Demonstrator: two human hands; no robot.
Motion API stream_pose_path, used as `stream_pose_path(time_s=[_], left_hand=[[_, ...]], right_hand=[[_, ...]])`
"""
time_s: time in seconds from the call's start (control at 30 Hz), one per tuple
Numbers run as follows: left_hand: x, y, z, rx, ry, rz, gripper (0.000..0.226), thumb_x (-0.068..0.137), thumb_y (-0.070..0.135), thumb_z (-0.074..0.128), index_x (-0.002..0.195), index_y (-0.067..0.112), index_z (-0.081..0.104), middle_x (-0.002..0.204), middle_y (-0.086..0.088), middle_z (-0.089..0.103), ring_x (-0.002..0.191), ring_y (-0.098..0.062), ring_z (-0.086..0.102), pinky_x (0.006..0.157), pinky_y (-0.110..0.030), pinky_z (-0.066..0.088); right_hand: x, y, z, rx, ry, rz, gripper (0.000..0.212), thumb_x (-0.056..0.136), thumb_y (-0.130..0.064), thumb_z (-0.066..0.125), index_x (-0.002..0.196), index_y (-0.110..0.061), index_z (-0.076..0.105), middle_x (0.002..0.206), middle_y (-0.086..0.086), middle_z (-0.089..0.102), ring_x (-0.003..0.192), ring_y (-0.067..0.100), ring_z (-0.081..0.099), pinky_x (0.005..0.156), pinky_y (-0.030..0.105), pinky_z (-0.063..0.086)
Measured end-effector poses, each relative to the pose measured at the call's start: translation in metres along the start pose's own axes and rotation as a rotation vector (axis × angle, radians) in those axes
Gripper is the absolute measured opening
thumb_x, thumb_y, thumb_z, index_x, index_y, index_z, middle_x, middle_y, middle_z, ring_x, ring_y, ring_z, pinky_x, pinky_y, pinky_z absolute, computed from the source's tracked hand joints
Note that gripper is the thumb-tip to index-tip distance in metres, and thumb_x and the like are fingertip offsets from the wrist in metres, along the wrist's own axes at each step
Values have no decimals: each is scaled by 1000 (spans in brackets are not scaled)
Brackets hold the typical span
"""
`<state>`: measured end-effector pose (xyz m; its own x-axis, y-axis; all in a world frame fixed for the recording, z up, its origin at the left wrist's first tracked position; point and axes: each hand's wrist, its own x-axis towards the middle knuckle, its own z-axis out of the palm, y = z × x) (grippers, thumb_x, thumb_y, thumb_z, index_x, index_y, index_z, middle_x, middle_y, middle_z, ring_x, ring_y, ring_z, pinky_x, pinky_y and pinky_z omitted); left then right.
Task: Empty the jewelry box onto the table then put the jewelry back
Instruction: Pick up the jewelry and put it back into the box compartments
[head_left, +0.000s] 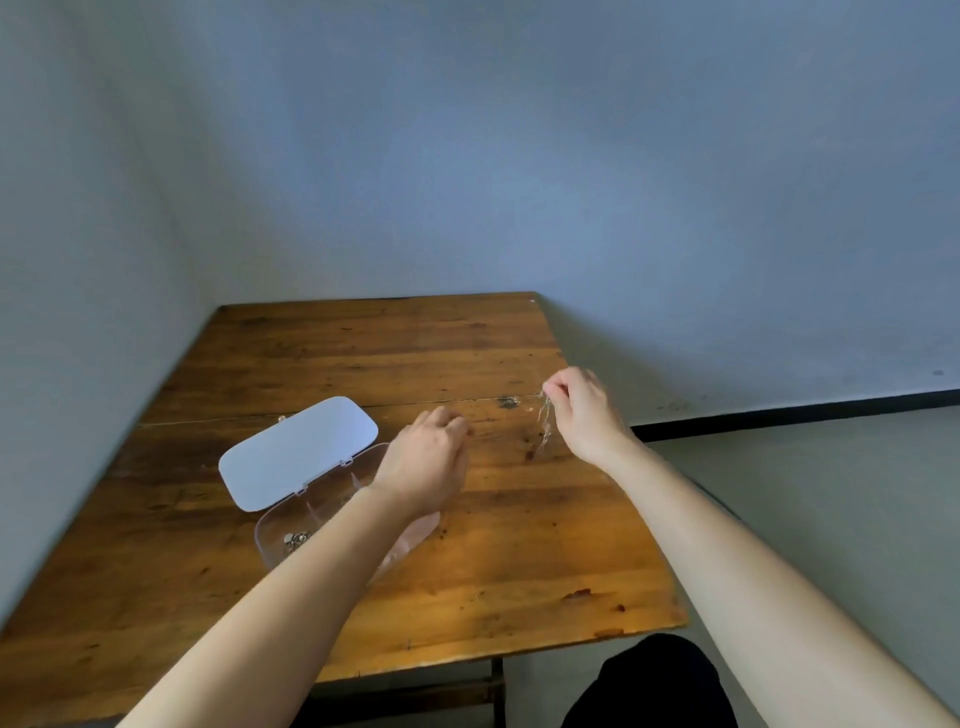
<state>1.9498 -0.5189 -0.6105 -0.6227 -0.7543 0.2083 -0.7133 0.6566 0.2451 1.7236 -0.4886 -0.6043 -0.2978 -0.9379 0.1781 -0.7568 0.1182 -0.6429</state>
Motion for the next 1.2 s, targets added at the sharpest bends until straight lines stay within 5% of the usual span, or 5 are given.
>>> stream_pose_path(time_s=[0.4, 0.63, 0.87, 1.07, 1.2], left_hand=[[73, -57, 36, 152, -392, -258, 40, 96, 19, 42, 135, 18, 53, 149, -9, 46, 136, -32, 42, 107, -47, 44], [82, -60, 45, 244, -258, -244, 27, 95, 20, 41, 107, 19, 65, 102, -4, 67, 88, -24, 63, 71, -34, 56], [79, -57, 50, 232, -216, -249, 29, 95, 24, 43, 118, 20, 60, 113, -6, 64, 99, -27, 59, 78, -37, 56], [78, -51, 46, 252, -301, -281, 35, 95, 24, 43, 127, 17, 57, 128, -9, 60, 111, -30, 59, 86, -40, 56], [77, -59, 25, 32, -268, -325, 36, 98, 25, 39, 126, 15, 59, 125, -9, 66, 110, -30, 62, 89, -40, 54]], right_hand=[[141, -51, 7, 210, 53, 16, 27, 105, -30, 42, 106, -9, 59, 102, 10, 67, 94, 24, 63, 62, 24, 41], [164, -33, 45, 257, 34, 64, 26, 104, -28, 42, 80, -27, 52, 83, -2, 66, 88, 25, 65, 80, 39, 51], [128, 34, 73, -149, -81, 272, 24, 106, -28, 45, 100, -13, 62, 115, 5, 63, 84, 21, 59, 63, 28, 40], [105, 24, 64, -280, -126, 224, 24, 103, -10, 46, 94, -10, 69, 132, 13, 59, 103, 30, 60, 74, 31, 46], [84, 4, 57, -225, -196, 203, 44, 106, -20, 41, 150, -16, 43, 159, 14, 34, 140, 33, 42, 107, 42, 41]])
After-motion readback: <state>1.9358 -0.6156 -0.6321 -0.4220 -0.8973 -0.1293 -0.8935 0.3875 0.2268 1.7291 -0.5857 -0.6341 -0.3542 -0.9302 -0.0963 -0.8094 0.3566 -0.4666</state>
